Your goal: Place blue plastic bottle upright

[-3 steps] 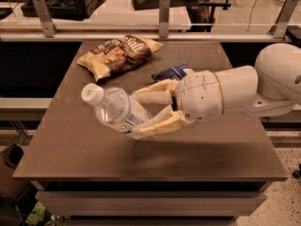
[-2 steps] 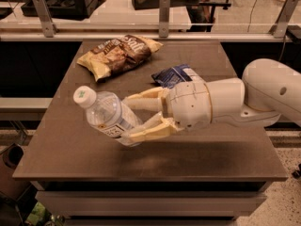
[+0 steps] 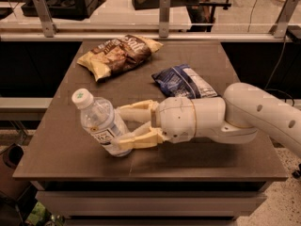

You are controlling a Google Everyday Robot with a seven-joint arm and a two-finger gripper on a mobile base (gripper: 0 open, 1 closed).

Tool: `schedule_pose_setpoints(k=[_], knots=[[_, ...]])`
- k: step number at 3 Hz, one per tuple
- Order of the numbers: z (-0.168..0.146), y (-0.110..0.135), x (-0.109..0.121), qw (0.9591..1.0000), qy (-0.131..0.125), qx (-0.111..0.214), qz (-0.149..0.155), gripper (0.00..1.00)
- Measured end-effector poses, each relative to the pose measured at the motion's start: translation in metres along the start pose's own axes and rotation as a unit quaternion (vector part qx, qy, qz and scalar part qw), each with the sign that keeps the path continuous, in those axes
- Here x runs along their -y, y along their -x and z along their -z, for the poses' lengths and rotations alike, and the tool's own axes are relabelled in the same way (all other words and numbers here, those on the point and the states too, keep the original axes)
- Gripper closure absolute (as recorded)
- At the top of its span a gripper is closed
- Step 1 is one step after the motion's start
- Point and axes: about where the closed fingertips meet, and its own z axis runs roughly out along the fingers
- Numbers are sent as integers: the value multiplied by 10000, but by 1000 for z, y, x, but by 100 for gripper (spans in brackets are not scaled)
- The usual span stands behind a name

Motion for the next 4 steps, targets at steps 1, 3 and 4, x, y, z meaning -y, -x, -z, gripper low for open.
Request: schedule_pose_setpoints(k=[1,3,4], knots=[[-3,-20,-2,9988,-171,68,-443,100],[-5,-26,-2,9979,-219,69,-599,81],[-7,-25,-2,9980,-200,66,-590,59]])
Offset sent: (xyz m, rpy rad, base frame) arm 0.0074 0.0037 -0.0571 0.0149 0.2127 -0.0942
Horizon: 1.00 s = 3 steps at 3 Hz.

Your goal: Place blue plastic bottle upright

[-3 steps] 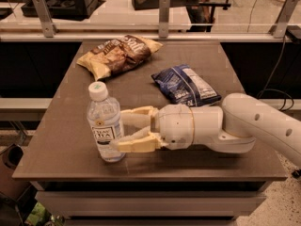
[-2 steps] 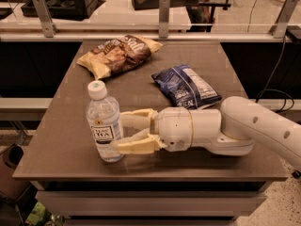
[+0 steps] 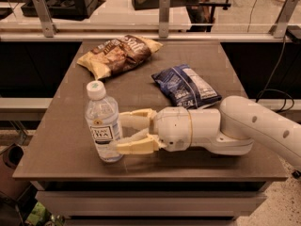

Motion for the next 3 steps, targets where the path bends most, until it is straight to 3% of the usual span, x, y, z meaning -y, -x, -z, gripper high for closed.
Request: schedule_pose_setpoints(k=[2,3], knots=[[-4,2,-2,10000,40,-7,20,11],[-5,3,-3,10000,56,-10,27,0]])
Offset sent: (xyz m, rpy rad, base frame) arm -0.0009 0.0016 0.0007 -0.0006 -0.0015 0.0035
